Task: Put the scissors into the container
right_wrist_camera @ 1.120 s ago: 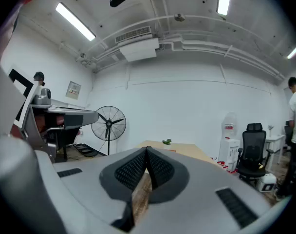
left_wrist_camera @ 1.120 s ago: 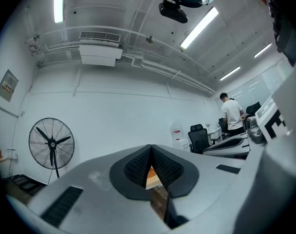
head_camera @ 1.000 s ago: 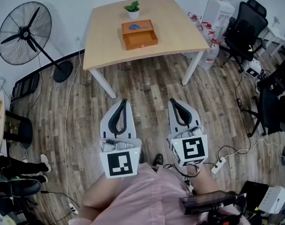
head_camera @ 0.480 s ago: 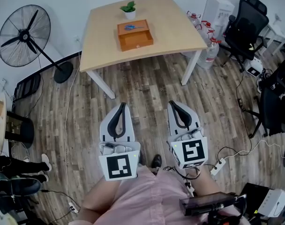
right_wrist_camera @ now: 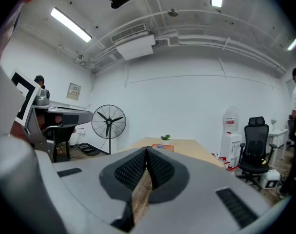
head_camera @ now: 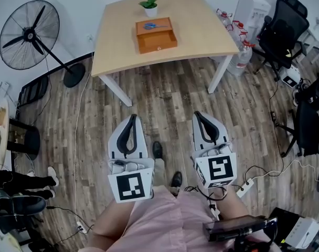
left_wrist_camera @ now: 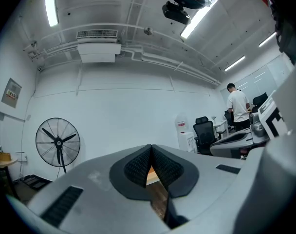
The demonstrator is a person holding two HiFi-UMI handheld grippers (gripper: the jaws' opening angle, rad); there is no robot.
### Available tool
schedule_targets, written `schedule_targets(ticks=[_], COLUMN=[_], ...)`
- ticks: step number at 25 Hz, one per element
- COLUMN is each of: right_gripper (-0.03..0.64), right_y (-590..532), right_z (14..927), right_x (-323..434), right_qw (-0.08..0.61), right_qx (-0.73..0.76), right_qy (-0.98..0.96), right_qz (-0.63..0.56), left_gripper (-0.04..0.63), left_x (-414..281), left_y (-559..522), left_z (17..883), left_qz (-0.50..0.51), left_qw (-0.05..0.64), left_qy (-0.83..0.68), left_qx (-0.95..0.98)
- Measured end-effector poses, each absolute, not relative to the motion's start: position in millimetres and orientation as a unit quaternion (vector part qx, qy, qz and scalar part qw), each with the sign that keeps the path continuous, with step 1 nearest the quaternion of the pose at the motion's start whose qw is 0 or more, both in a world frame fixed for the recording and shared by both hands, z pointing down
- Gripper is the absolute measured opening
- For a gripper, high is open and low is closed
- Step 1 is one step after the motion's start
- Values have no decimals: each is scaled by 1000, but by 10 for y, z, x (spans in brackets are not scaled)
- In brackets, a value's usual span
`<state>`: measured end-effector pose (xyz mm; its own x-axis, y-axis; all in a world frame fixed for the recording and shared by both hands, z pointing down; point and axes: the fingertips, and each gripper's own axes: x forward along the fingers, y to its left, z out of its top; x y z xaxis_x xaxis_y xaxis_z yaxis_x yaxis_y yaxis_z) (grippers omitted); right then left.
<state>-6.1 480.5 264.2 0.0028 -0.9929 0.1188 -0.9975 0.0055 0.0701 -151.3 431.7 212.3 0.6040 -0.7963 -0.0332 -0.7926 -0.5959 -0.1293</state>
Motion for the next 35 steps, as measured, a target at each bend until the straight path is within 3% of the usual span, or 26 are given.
schedule_targets(ticks=[19,22,35], right_gripper=[3,103,98], right_y=[2690,2385,1821], right_z=[2551,2524,2597], right_x=[1,-17,213], right_qw=[78,83,85], right_qx=[692,684,700], right_qy=[-718,-725,-709], right_qz=[1,-4,6], left_gripper=[5,5,5], left_x=[-1467,-1434,-1159], left_y=[2258,1986,1345], left_z=[2104,2058,2259], left_qz=[12,19,-4], left_qw=[53,57,36], left_qy=[456,452,428], left_qx=[-888,-890,-903])
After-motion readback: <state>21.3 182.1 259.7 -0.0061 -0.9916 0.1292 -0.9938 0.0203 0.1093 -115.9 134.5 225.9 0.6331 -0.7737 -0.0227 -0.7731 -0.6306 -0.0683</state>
